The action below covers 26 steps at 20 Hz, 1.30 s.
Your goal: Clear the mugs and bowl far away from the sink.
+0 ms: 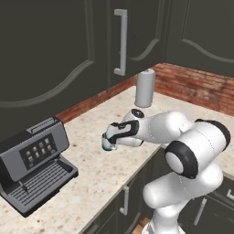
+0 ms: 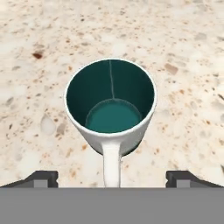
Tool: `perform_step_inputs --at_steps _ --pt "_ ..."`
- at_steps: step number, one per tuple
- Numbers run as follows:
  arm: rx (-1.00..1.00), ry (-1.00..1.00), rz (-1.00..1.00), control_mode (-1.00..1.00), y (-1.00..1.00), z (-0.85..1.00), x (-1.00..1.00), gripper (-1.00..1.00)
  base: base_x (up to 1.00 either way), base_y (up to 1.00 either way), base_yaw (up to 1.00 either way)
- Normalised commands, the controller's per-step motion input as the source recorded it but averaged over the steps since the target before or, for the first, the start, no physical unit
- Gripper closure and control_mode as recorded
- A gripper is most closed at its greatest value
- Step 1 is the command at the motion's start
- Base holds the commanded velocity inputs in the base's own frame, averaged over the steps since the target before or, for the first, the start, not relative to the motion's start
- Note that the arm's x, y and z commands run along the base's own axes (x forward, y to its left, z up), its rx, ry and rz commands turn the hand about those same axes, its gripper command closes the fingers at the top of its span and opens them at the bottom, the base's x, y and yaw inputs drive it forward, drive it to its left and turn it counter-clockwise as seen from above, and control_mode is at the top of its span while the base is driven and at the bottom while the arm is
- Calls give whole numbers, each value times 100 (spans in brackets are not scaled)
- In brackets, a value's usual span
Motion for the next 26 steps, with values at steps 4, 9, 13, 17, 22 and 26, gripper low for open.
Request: perform_step_inputs --at_steps 4,9,13,17,22,26 --pt "18 0 -9 -100 -50 36 -60 -100 0 0 0" --pt "17 -1 -16 -100 -64 57 -72 -100 0 0 0" --pt "5 0 -26 -100 -72 69 -63 -100 0 0 0" --pt "0 0 -26 -100 -73 77 -55 -100 0 0 0" --pt "0 5 -30 -100 -49 79 -52 -100 0 0 0" --pt "0 2 -38 -100 -21 77 -56 -100 0 0 0"
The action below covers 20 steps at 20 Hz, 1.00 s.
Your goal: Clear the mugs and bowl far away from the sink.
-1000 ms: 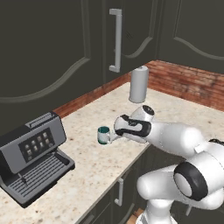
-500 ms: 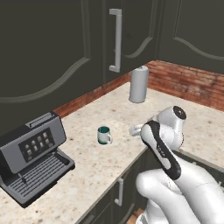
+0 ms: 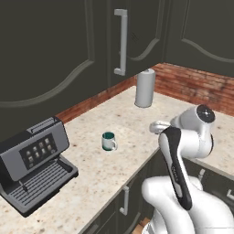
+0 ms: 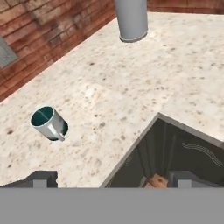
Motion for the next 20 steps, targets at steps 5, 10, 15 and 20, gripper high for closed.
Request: perform_step_inputs --at_steps 5,10,15,20 --pt "2 5 -31 -100 -4 54 -49 -100 0 0 0" --pt "9 3 -1 -100 -10 41 -61 -100 0 0 0" --pt "11 0 18 -100 -19 41 -64 -100 0 0 0" --pt "0 1 21 -100 0 51 -43 -100 0 0 0"
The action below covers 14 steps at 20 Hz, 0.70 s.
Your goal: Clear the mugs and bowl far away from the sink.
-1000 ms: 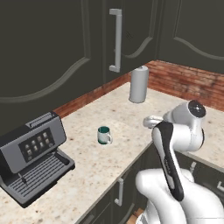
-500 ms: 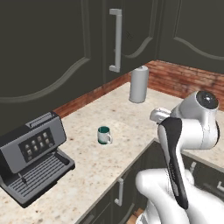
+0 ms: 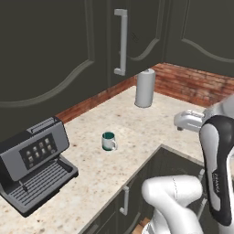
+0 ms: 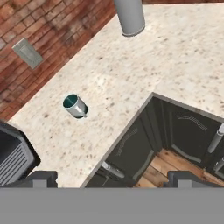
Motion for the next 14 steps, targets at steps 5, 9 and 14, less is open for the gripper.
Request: perform_step_inputs --at_steps 5,9,14 --pt "-1 3 8 -100 -5 48 -65 -100 0 0 0" --pt "-3 0 4 -100 -4 41 -61 -100 0 0 0" --pt "-1 0 0 -100 -2 27 -55 -100 0 0 0"
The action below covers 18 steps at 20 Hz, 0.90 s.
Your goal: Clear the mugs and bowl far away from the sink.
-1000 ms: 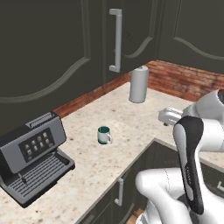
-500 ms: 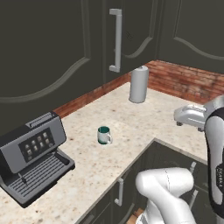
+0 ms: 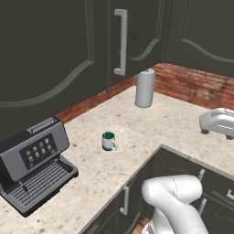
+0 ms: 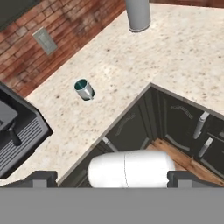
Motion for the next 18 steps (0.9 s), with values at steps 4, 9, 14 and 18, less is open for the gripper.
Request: perform_step_inputs --at_steps 4,9,14,18 --pt "0 0 1 -100 0 4 -16 -100 0 0 0" --pt "0 0 1 -100 1 0 4 -100 0 0 0" --pt "-2 0 0 -100 1 0 5 -100 0 0 0" --pt "-3 0 0 -100 0 -1 2 -100 0 0 0"
